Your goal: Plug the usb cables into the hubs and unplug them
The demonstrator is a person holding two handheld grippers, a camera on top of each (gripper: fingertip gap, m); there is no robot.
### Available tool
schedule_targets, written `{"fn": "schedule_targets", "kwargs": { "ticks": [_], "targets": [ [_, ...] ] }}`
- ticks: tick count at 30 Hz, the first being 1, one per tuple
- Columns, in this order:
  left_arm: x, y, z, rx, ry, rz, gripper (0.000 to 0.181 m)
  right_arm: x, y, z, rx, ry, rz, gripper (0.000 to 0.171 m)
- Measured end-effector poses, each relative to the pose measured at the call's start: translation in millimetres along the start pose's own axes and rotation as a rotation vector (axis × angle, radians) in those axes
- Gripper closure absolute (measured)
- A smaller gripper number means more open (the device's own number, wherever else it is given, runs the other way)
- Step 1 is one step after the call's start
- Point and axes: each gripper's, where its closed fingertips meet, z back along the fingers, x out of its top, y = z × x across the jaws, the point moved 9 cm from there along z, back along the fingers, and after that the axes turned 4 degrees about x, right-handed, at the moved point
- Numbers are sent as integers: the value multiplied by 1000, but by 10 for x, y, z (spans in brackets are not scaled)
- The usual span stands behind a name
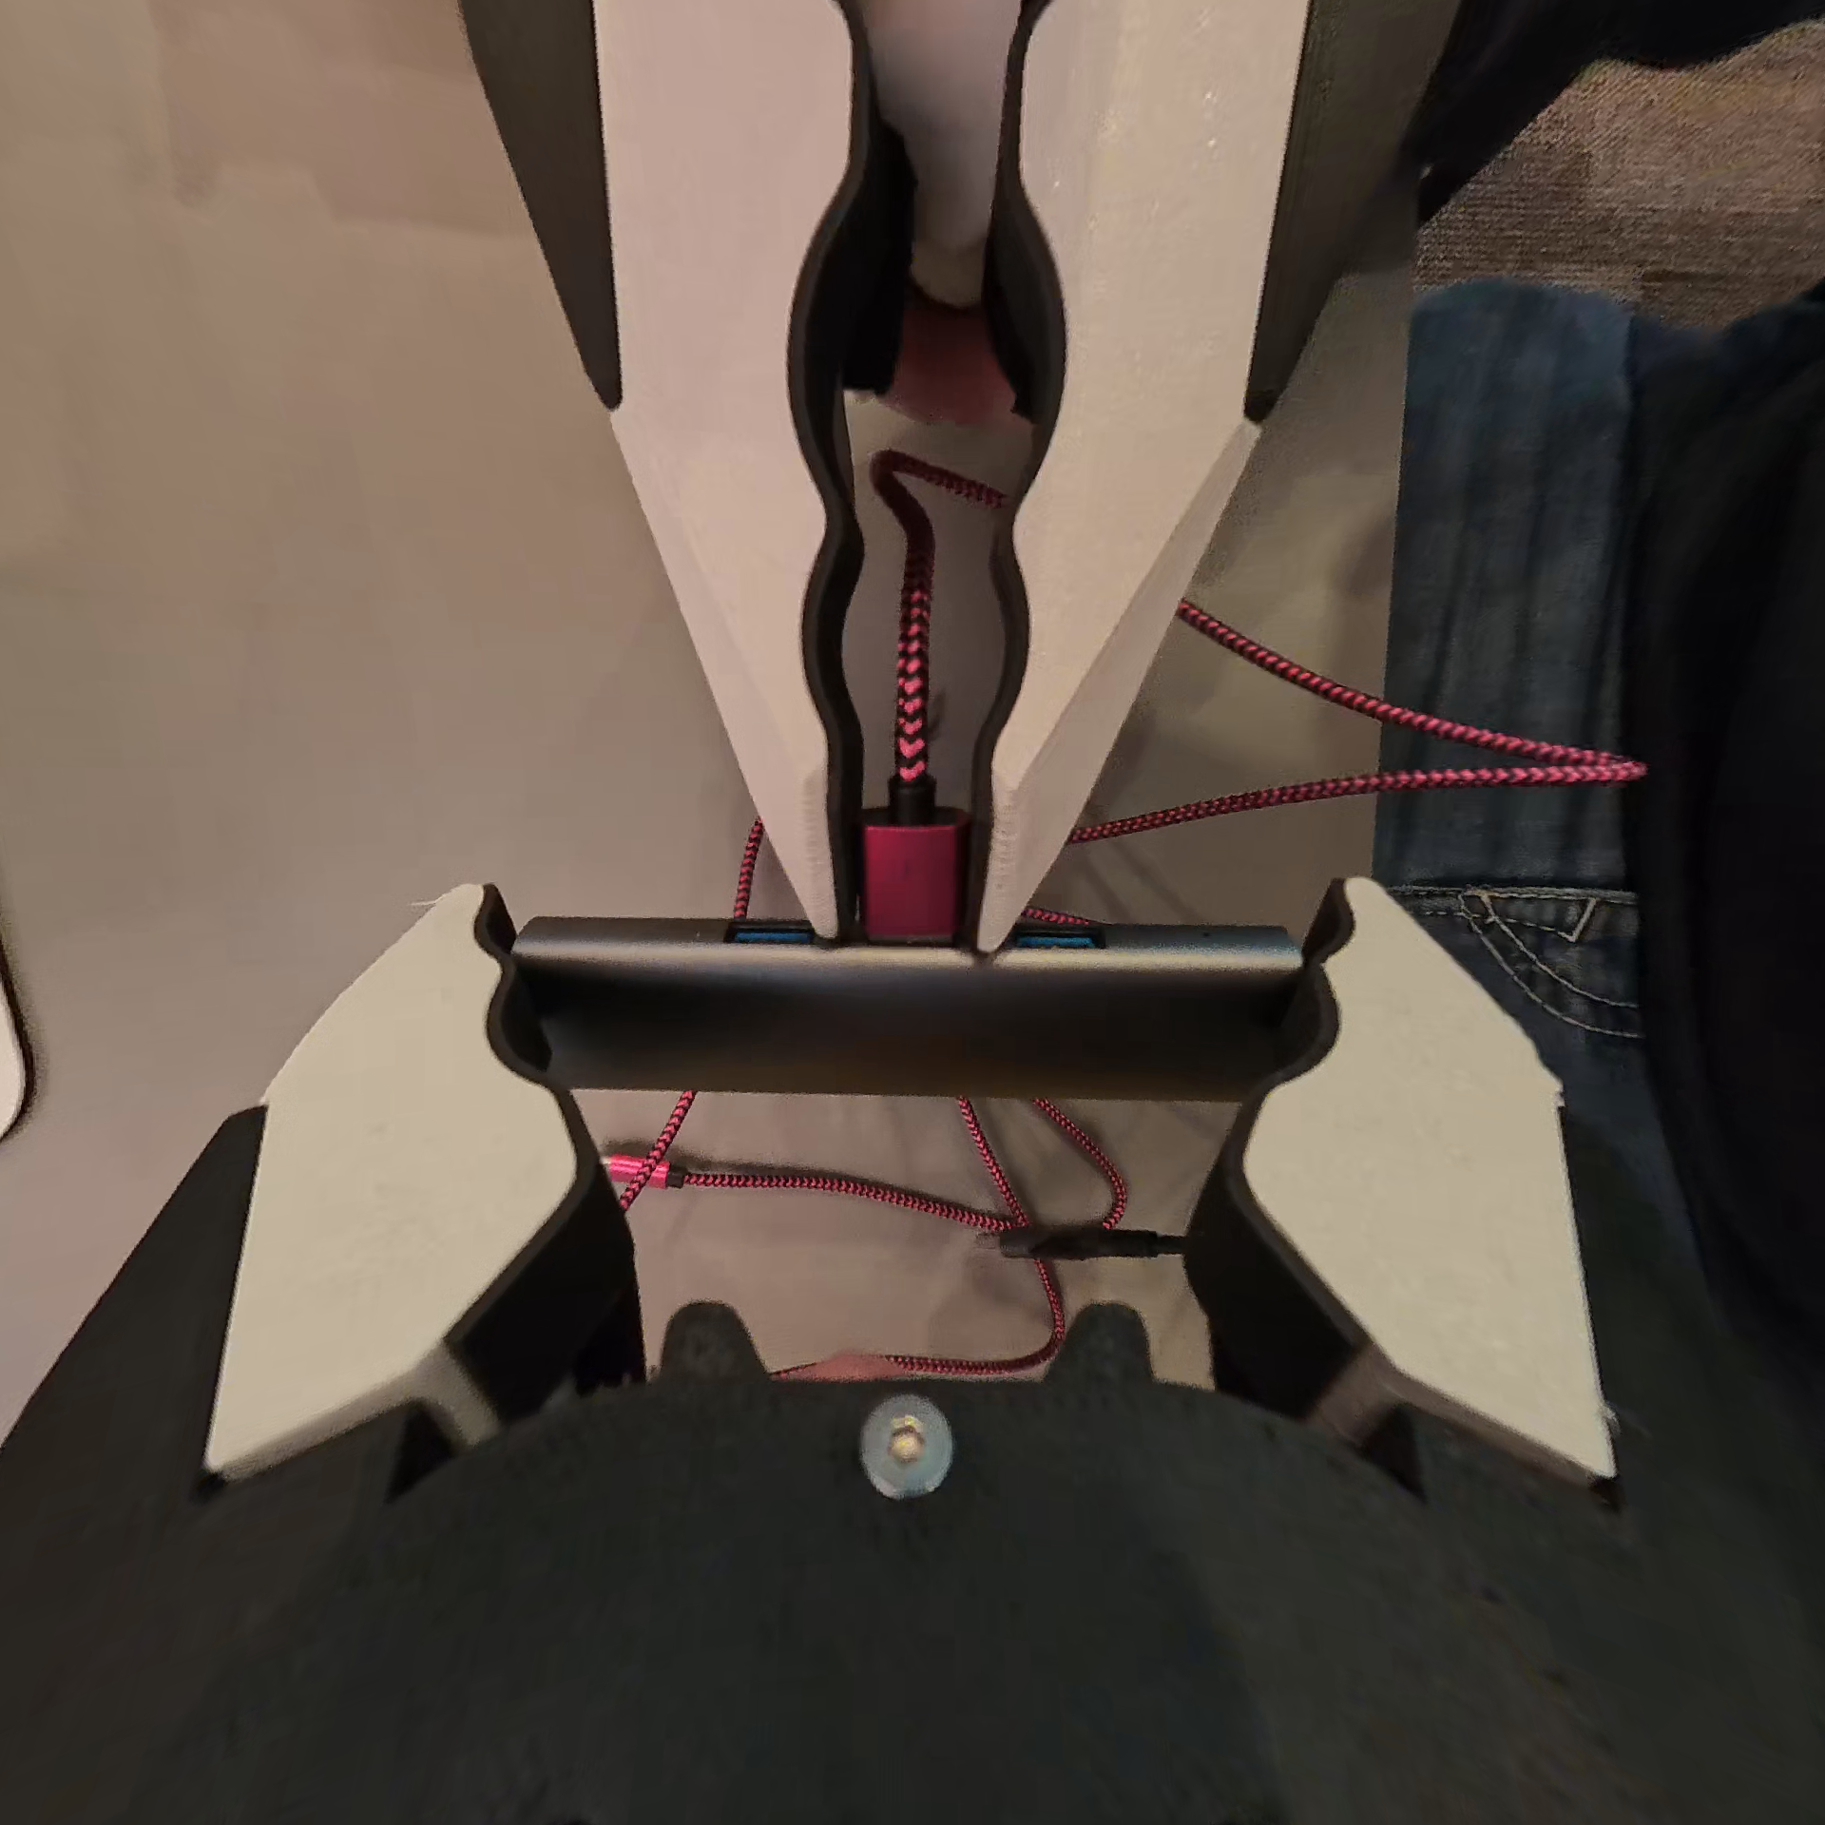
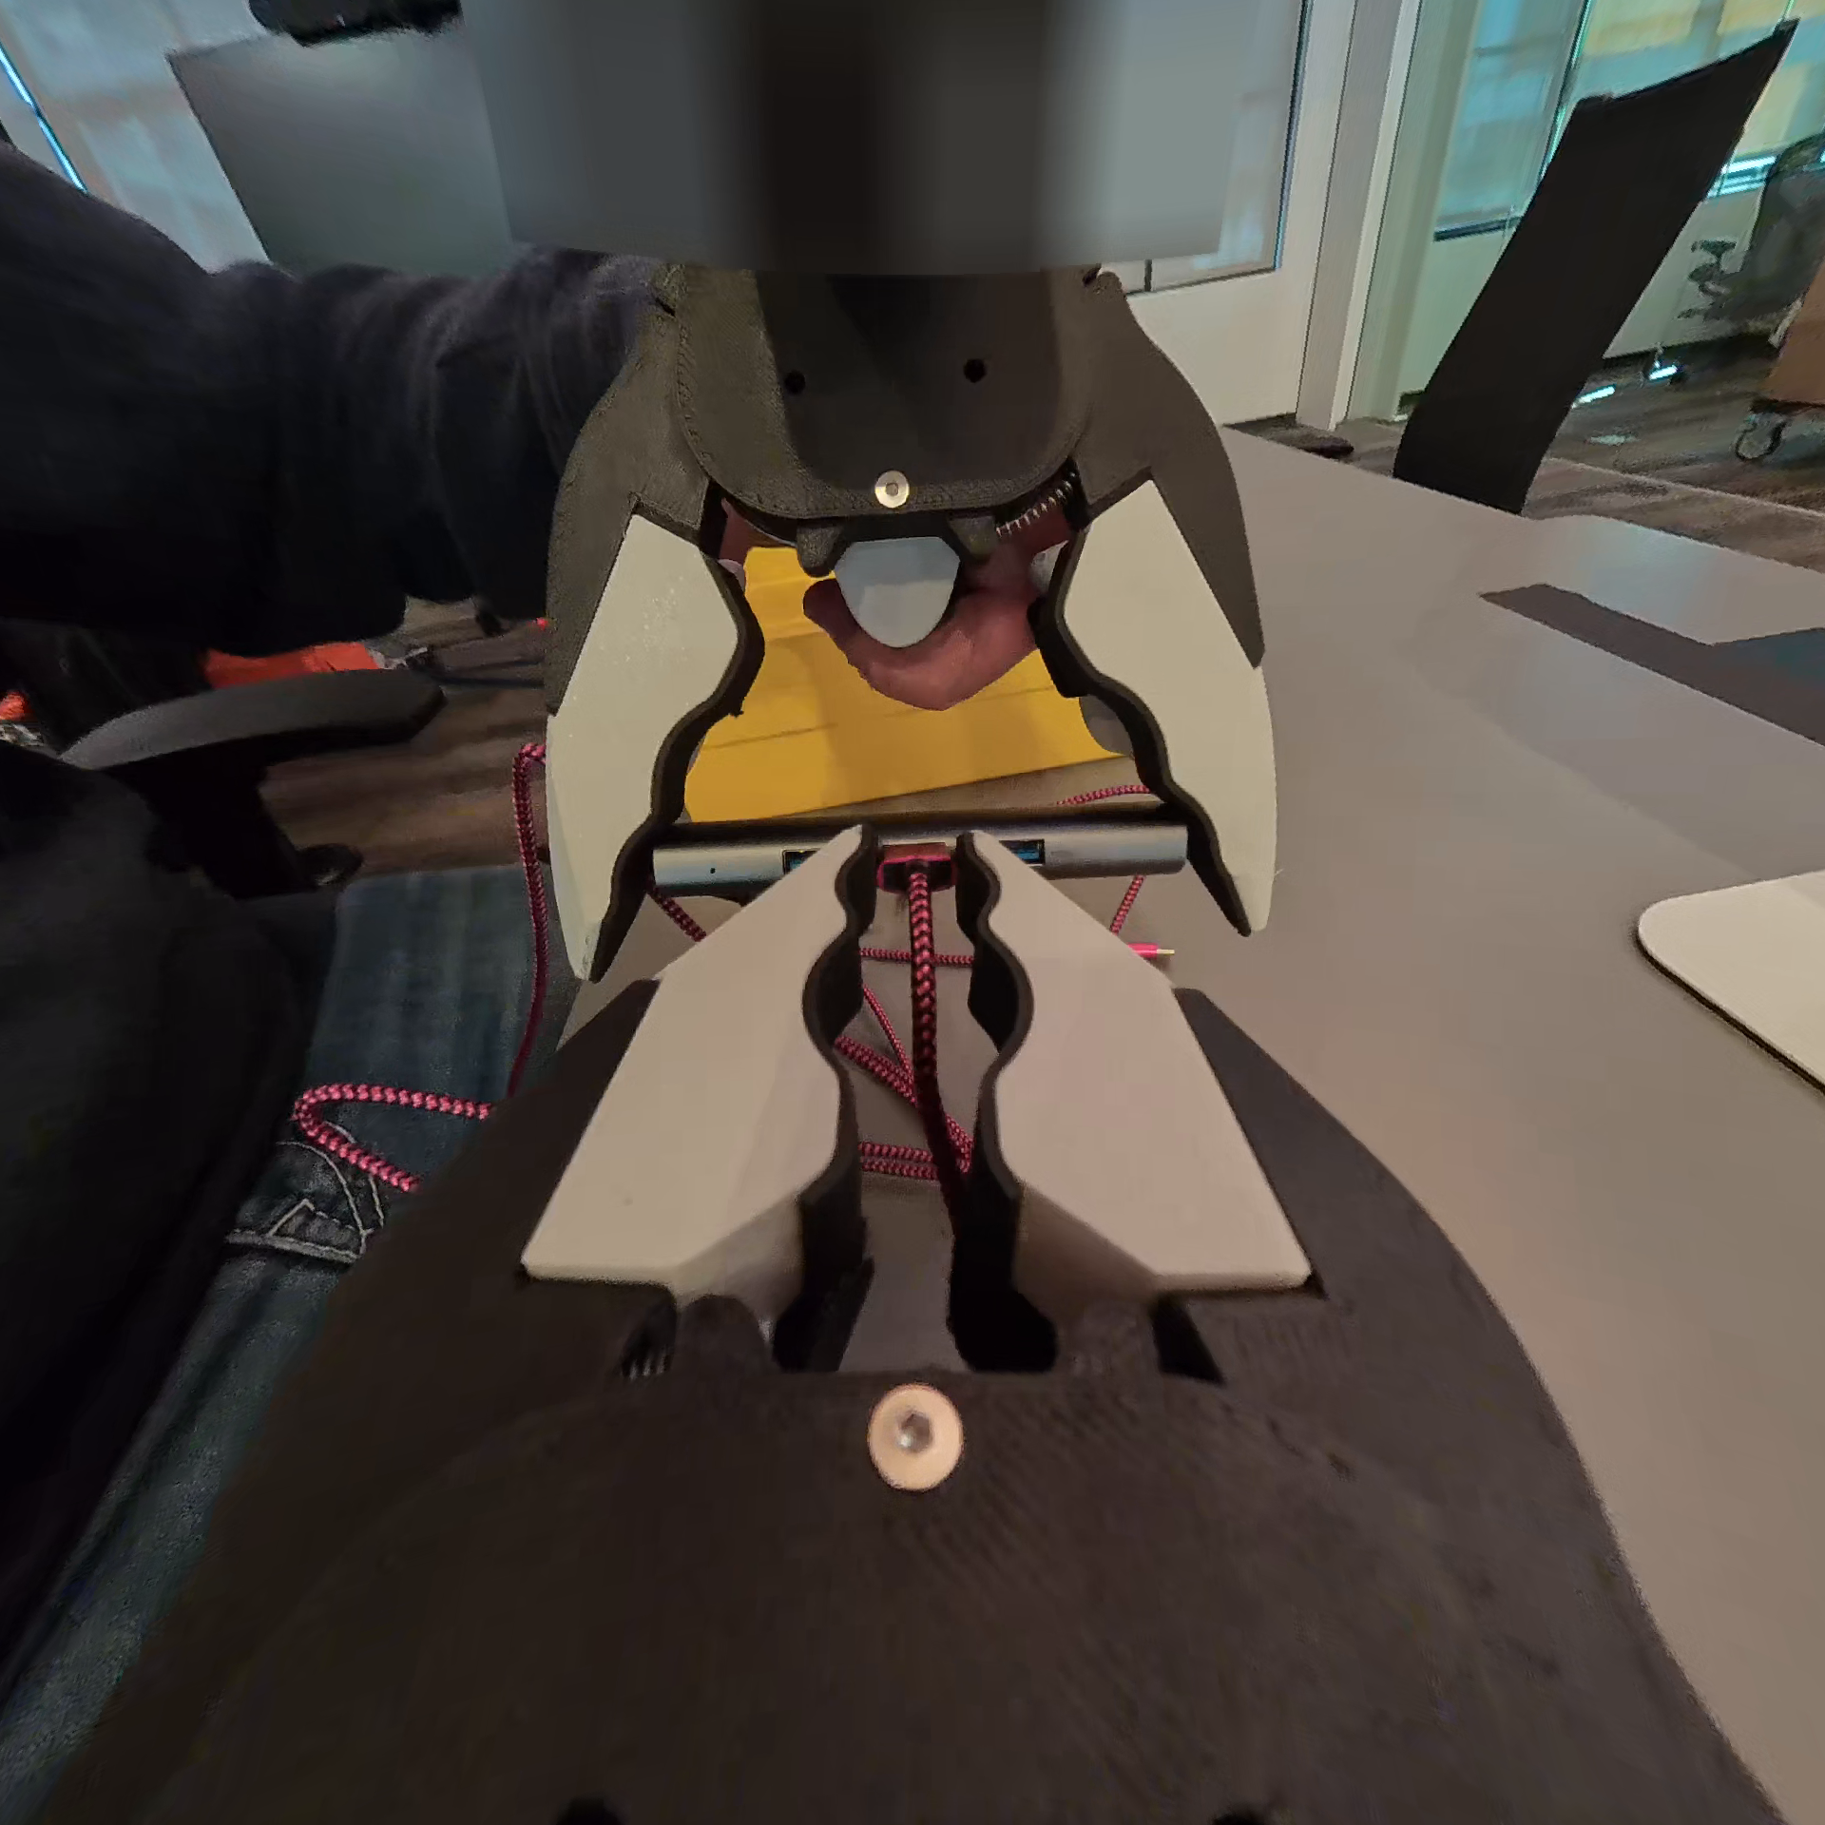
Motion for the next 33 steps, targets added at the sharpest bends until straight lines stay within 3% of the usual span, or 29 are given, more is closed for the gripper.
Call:
{"fn": "schedule_targets", "kwargs": {
  "ticks": [5, 11, 17, 24, 33],
  "targets": [
    [-14, 3, 3, -4, 13, 15, 39, -2, 2, -5, -14, 17, 22, 157],
    [-54, 25, 8, -6, 52, 18, 39, 40, 21, -21, -59, 158, 82, 157],
    [-36, 32, 40, -4, 51, 23, 40, 50, -5, -38, -32, 99, 44, 157],
    [-17, 49, 97, -30, -62, 50, 40, 4, -30, 6, 6, -47, -14, 158],
    [-117, 122, 217, -68, -330, 128, 34, 41, -56, 95, 31, -172, -38, 159]
  ]
}}
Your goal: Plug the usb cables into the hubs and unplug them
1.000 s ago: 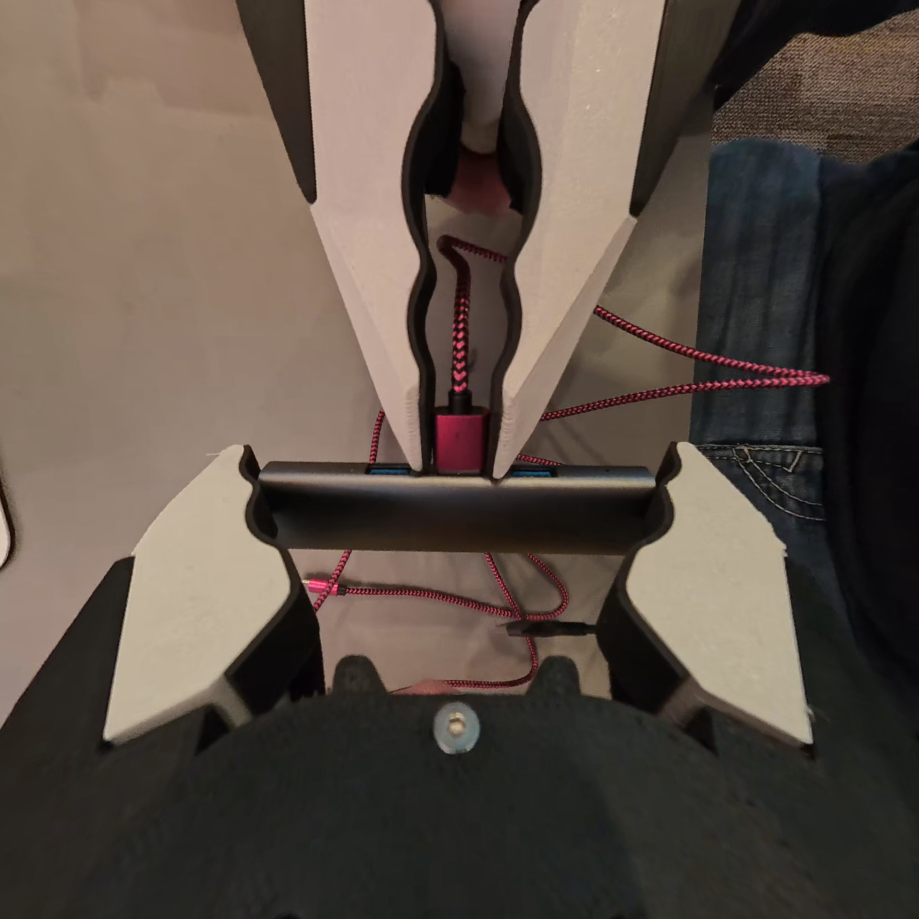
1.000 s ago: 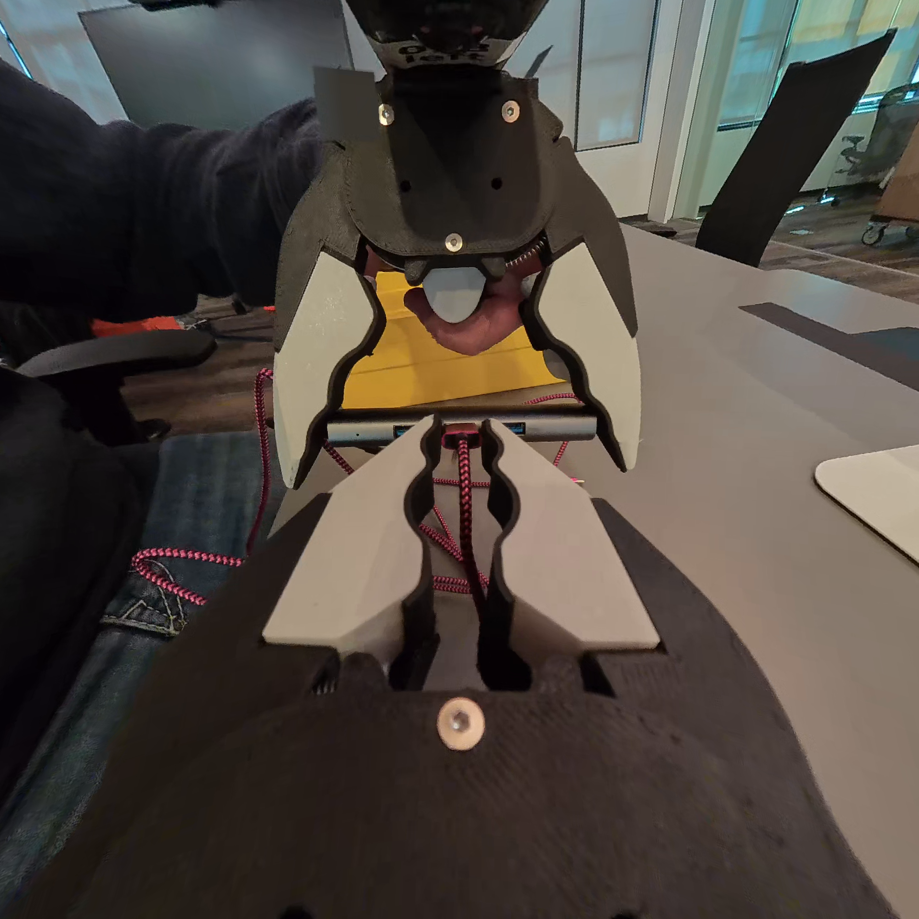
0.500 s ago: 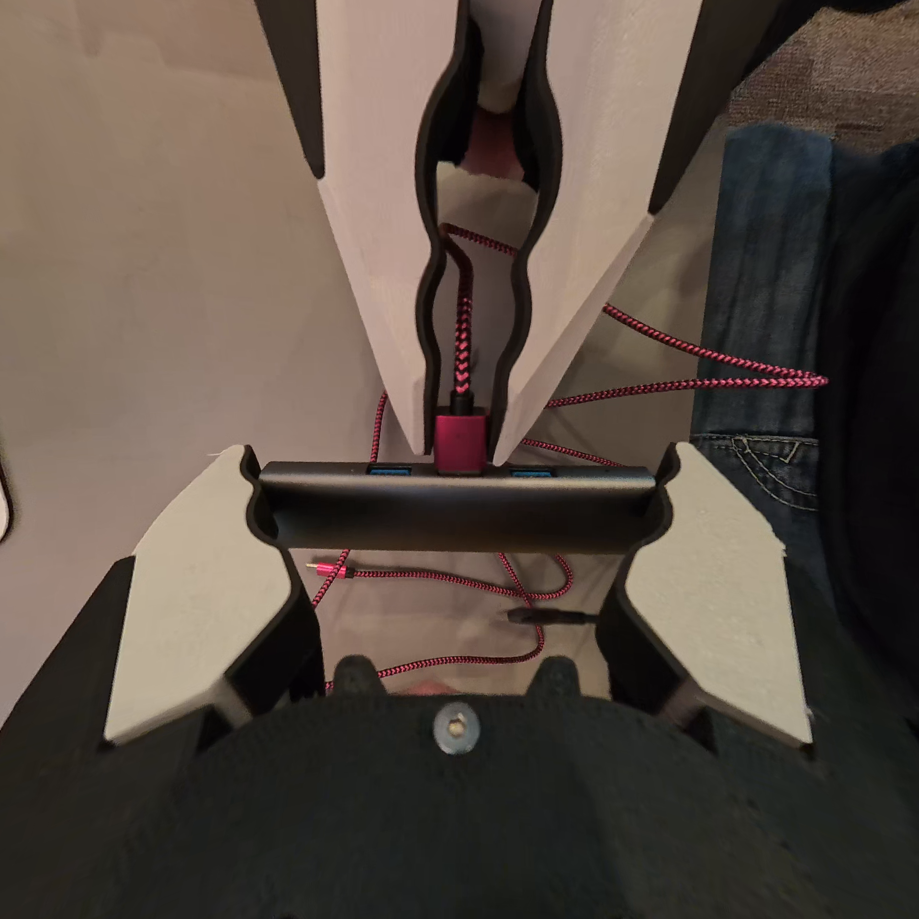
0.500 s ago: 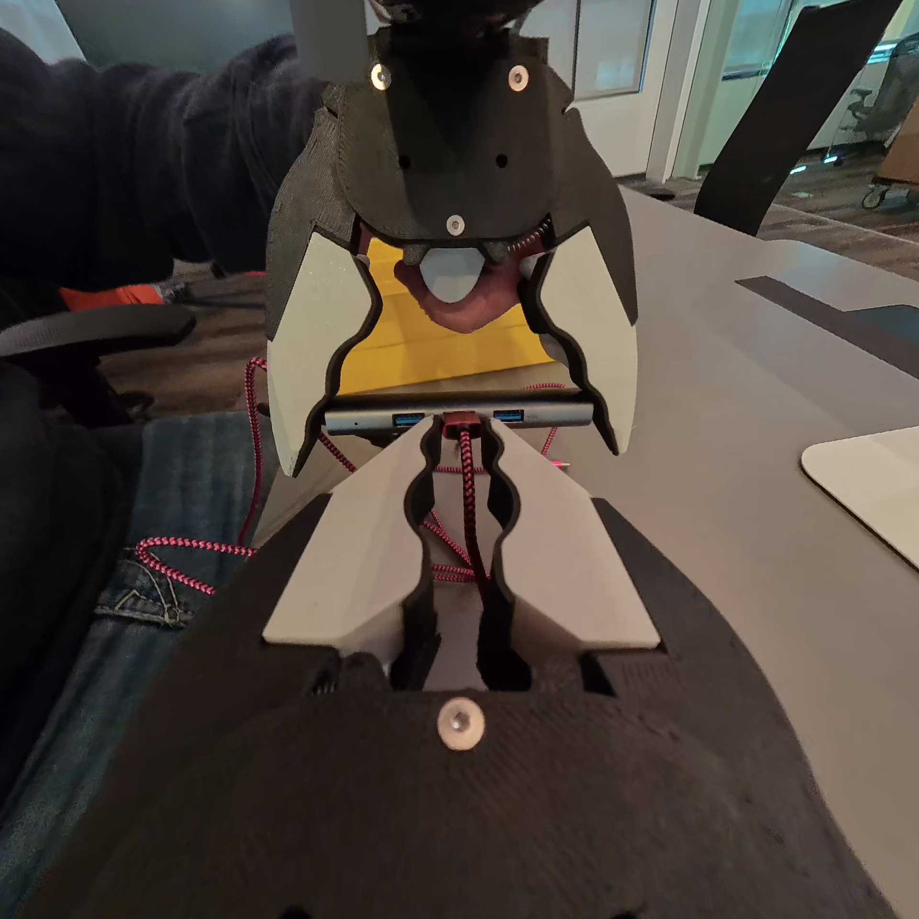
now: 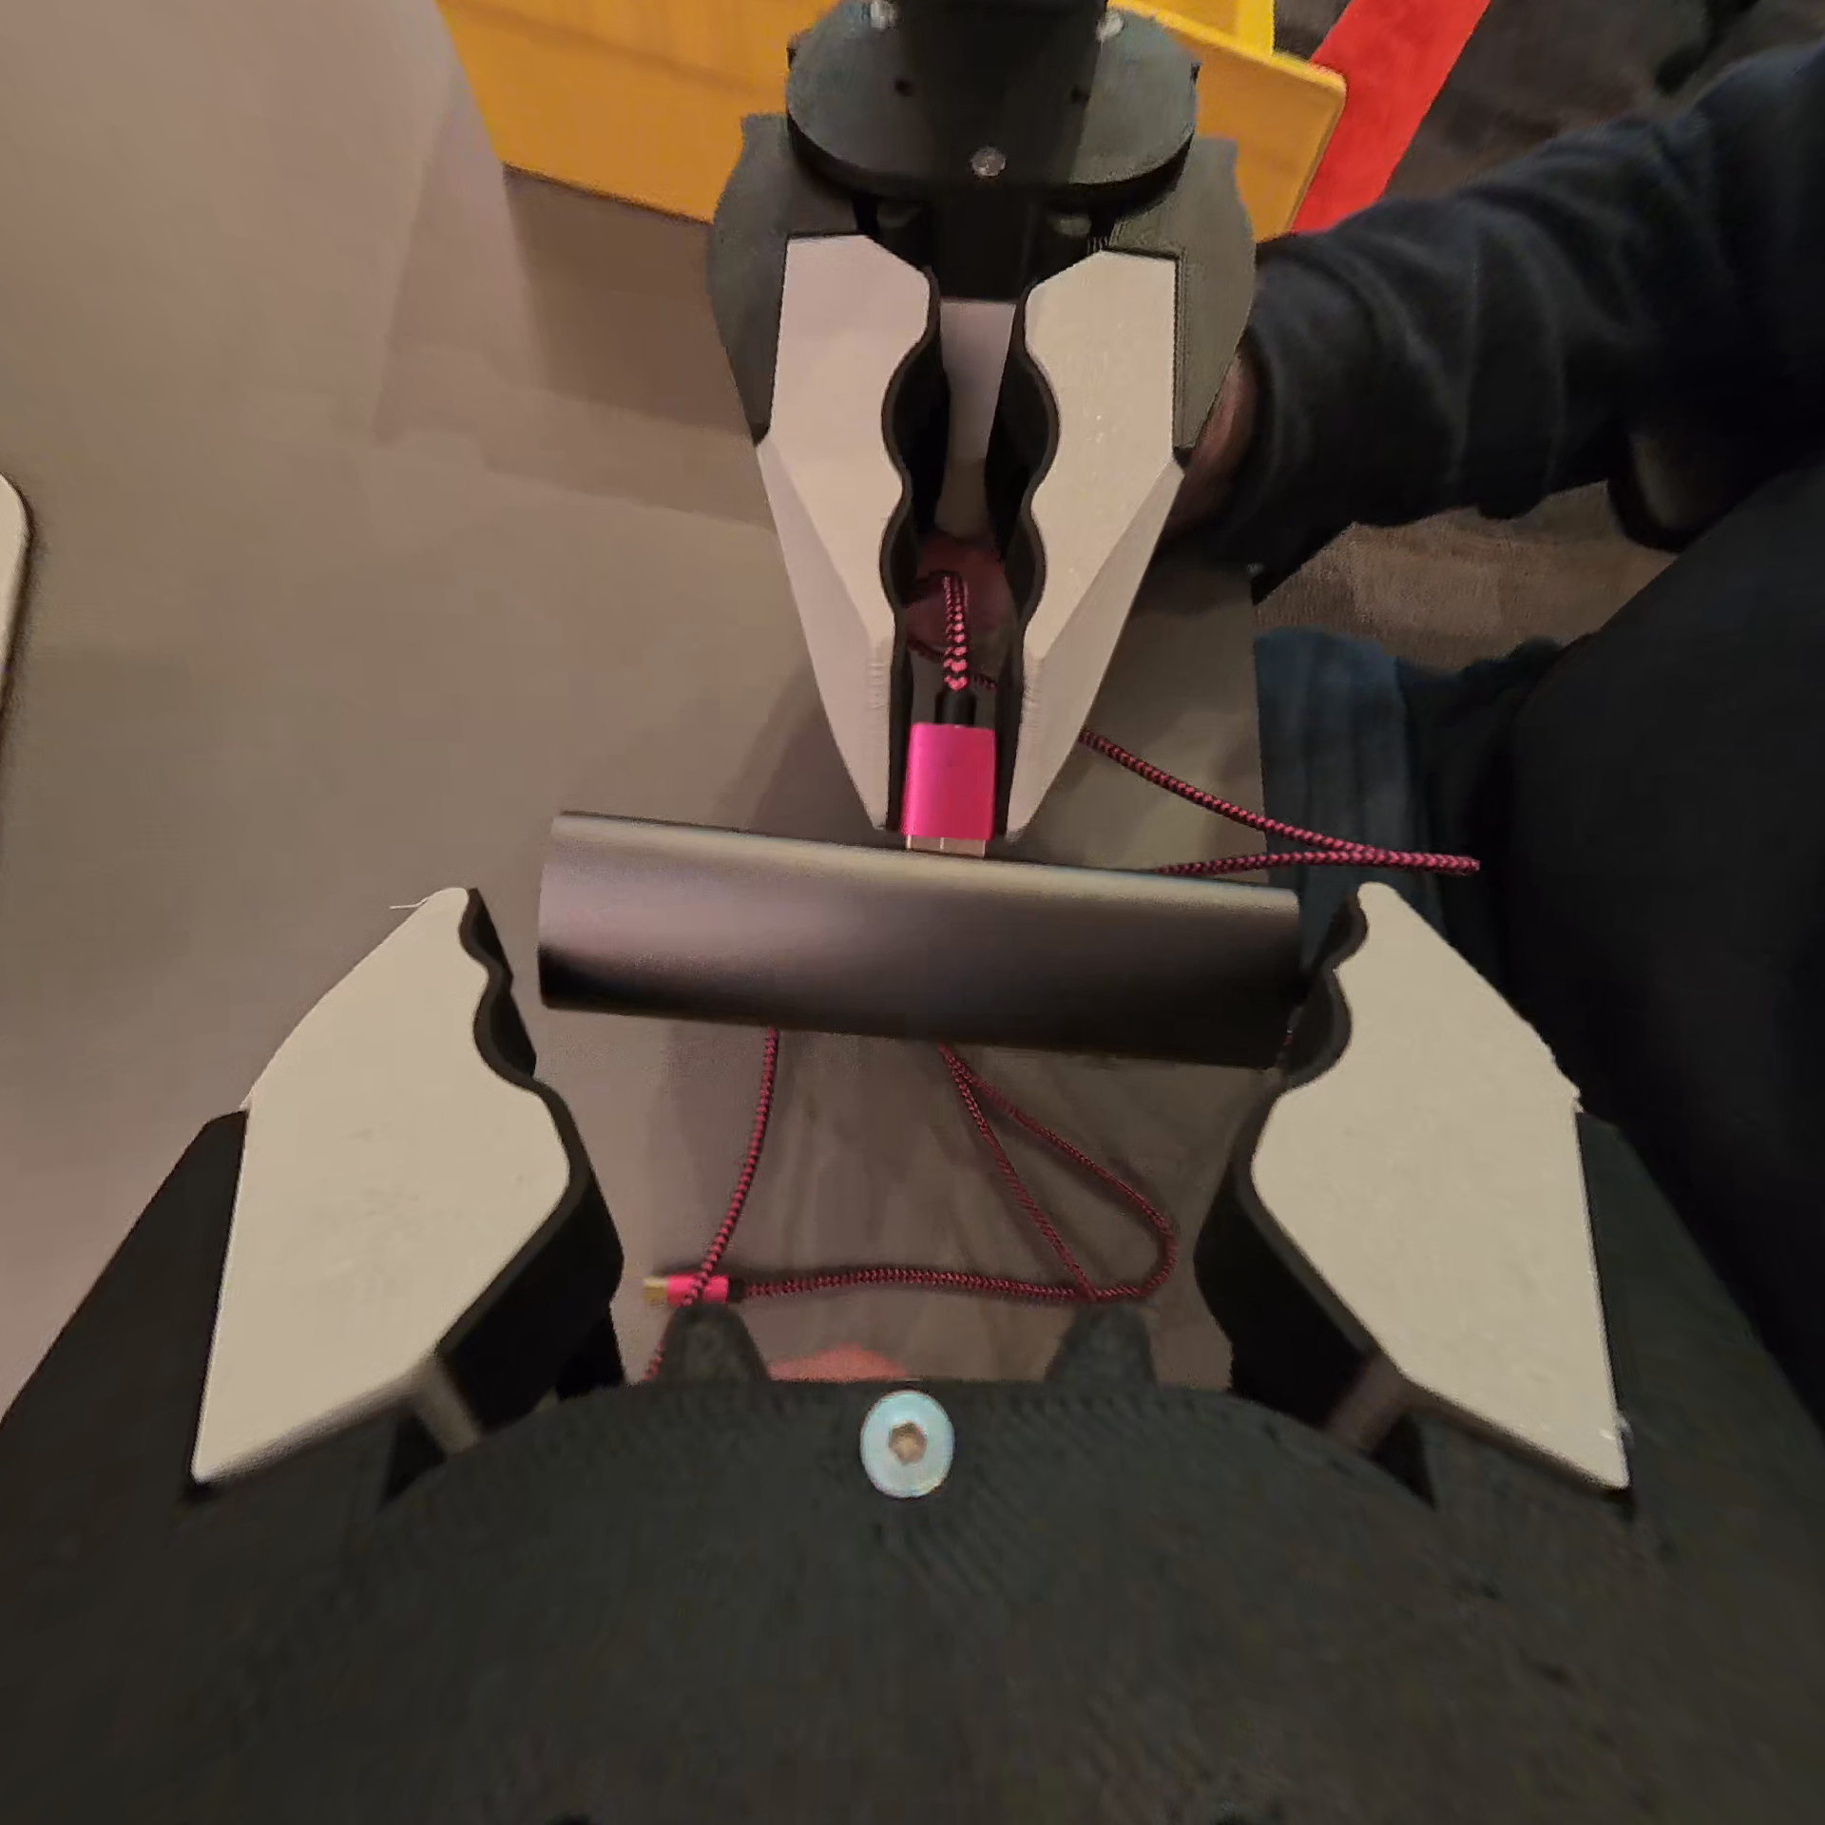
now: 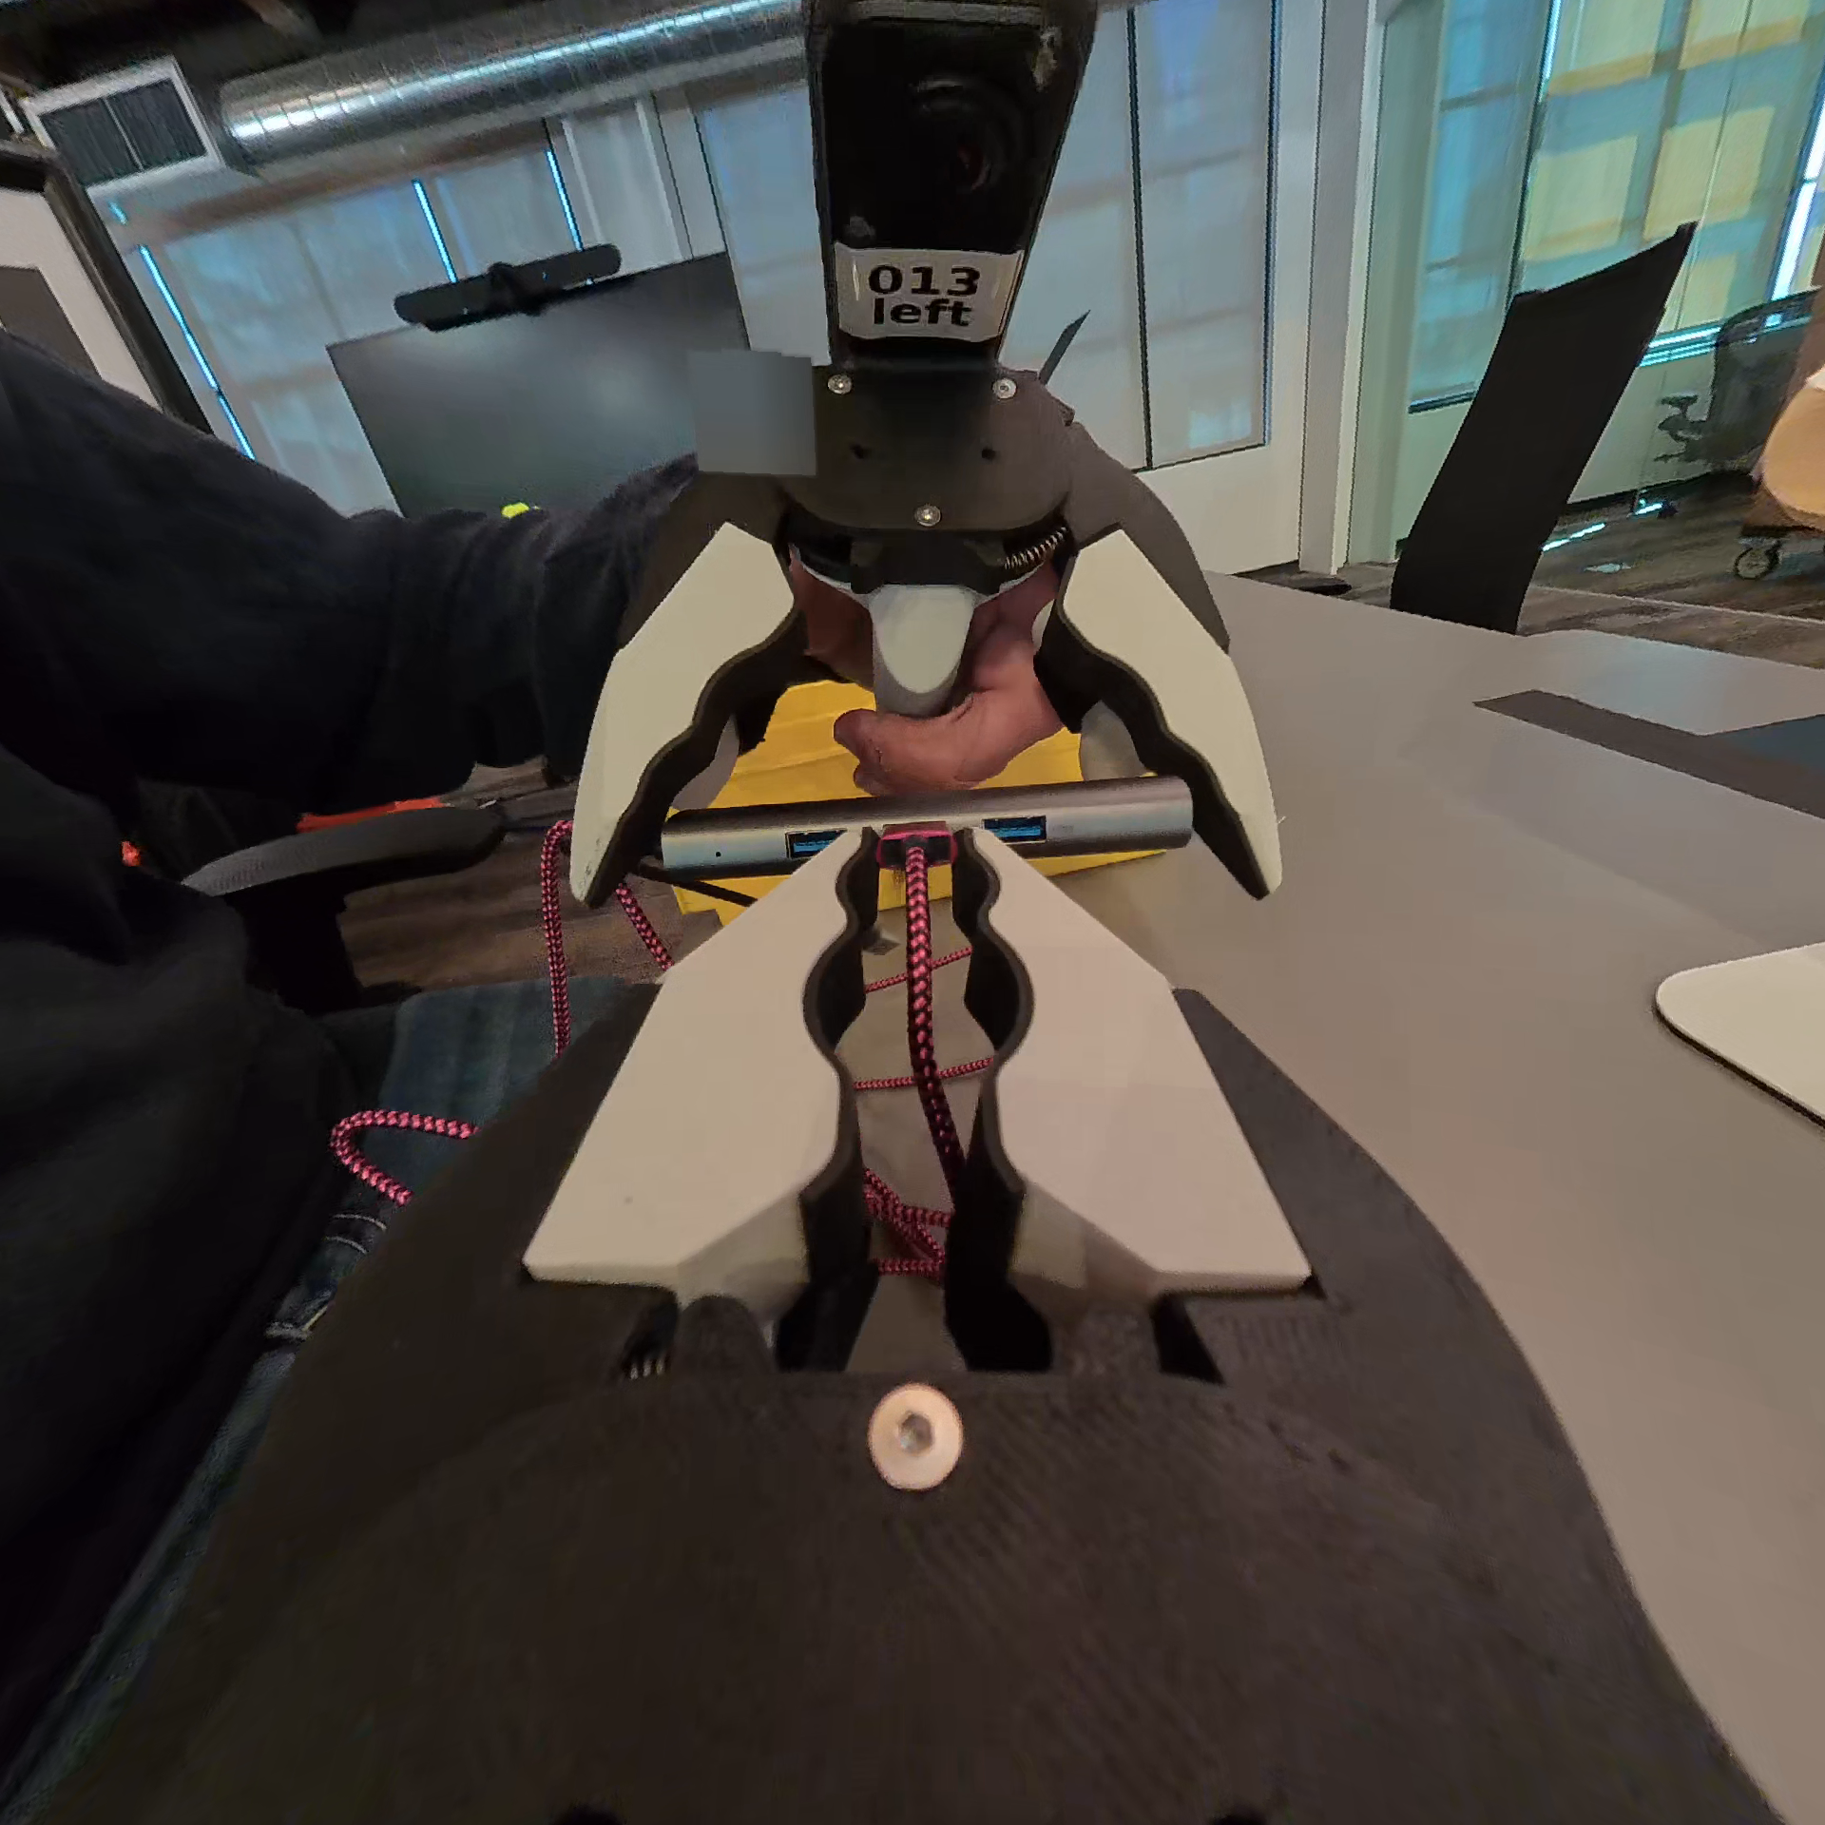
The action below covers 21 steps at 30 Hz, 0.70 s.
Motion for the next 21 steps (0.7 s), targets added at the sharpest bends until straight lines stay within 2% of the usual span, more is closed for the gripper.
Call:
{"fn": "schedule_targets", "kwargs": {
  "ticks": [2, 14, 21],
  "targets": [
    [-9, -14, -4, 7, -42, -16, 34, -1, 0, -2, 9, -24, -6, 159],
    [-40, 10, -95, 25, 23, 11, 40, -65, -14, 5, 4, -50, -25, 159],
    [-21, -28, -86, 117, 32, -26, 35, -66, -33, 11, -11, -48, -34, 159]
  ]
}}
